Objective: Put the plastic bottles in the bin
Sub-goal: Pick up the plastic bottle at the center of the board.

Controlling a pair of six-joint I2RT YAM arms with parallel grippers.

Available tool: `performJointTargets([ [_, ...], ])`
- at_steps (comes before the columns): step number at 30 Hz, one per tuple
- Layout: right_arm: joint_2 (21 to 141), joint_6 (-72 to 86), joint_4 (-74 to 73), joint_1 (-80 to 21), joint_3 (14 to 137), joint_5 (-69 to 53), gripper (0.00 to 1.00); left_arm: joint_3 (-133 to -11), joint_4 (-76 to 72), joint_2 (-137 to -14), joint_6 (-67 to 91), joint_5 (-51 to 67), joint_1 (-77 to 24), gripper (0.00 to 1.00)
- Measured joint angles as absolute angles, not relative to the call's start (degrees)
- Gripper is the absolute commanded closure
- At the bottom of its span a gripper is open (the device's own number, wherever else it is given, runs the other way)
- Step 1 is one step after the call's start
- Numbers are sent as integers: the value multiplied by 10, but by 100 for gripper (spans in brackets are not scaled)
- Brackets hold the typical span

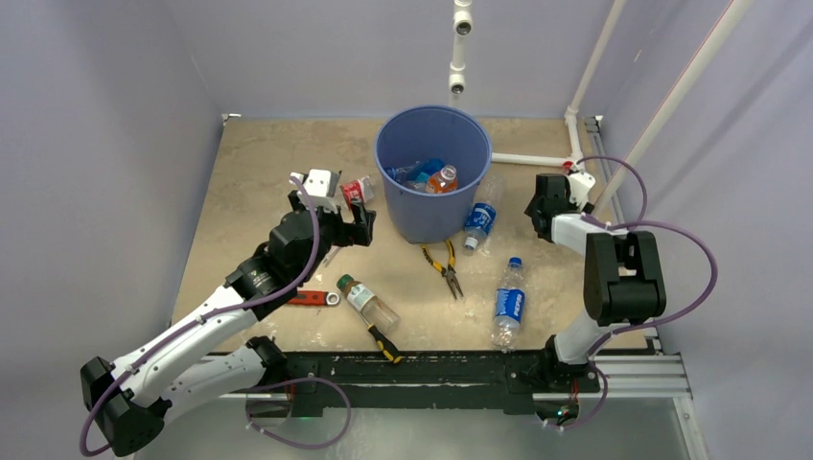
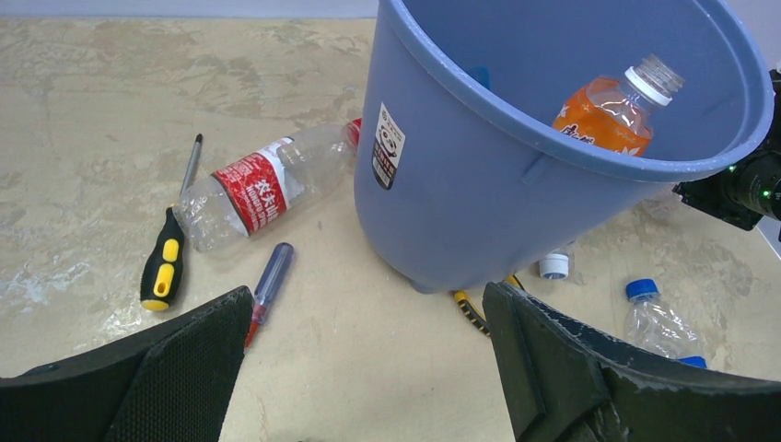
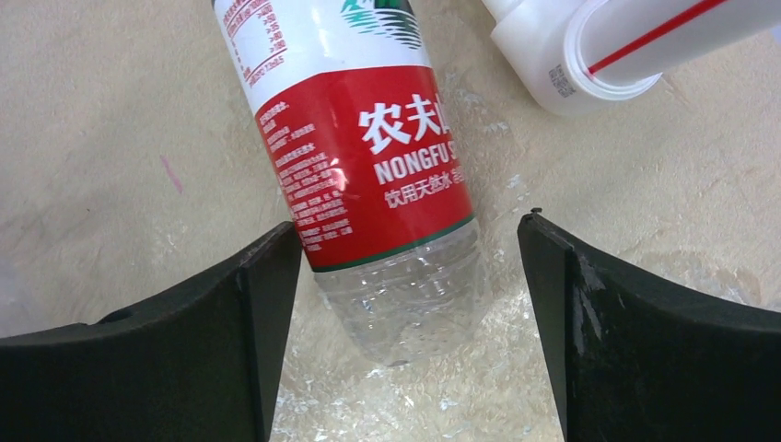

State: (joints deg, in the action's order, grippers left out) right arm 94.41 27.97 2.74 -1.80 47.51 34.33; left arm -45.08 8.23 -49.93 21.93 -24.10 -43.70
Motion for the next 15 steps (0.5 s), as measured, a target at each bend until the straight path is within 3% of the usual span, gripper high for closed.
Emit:
performJointTargets([
  [5,946,281,25,-18,478,343,13,-451,83,-502,220,-241,-438,5],
  [15,964,281,27,-15,491,327,44,-451,83,-505,220,-241,-439,5],
])
